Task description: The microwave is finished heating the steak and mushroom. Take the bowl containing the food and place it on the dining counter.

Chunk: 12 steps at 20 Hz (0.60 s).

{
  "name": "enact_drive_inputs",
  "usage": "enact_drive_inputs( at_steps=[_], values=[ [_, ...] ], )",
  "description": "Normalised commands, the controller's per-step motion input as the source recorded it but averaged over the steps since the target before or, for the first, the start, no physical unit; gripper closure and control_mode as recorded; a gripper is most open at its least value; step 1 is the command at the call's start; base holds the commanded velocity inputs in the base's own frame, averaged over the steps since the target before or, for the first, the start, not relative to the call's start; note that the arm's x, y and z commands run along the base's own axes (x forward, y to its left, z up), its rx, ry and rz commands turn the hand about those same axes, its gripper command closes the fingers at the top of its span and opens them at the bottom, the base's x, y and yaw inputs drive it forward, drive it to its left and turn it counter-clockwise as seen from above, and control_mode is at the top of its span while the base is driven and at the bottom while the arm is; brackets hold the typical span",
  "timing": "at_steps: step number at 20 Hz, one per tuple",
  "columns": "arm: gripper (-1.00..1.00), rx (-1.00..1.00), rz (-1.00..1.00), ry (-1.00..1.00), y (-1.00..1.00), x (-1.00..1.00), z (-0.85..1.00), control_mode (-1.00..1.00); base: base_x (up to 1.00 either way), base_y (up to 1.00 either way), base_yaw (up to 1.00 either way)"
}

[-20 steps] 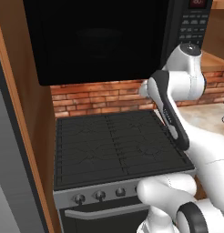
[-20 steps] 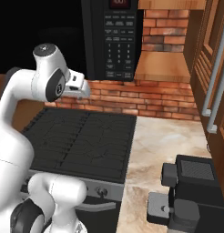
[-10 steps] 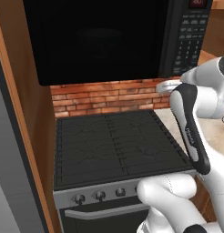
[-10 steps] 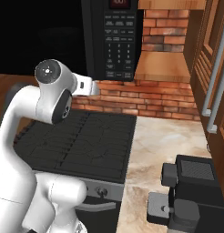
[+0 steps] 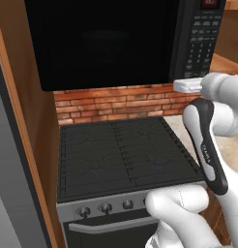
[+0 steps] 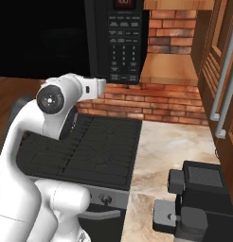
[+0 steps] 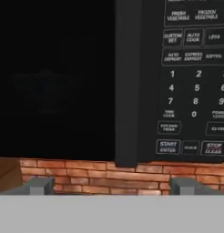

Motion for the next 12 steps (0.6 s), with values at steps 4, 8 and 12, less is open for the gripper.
enact_drive_inputs(
  at_steps=[4, 8, 12],
  values=[
    [-1.0, 0.0, 0.0, -0.32, -0.04, 0.09, 0.5, -1.0, 0.0, 0.0, 0.0],
    [-1.0, 0.0, 0.0, -0.28, -0.06, 0.14, 0.49, -1.0, 0.0, 0.0, 0.0],
    [-1.0, 0.0, 0.0, -0.17, 0.0, 0.25, 0.4, -1.0, 0.0, 0.0, 0.0]
  ],
)
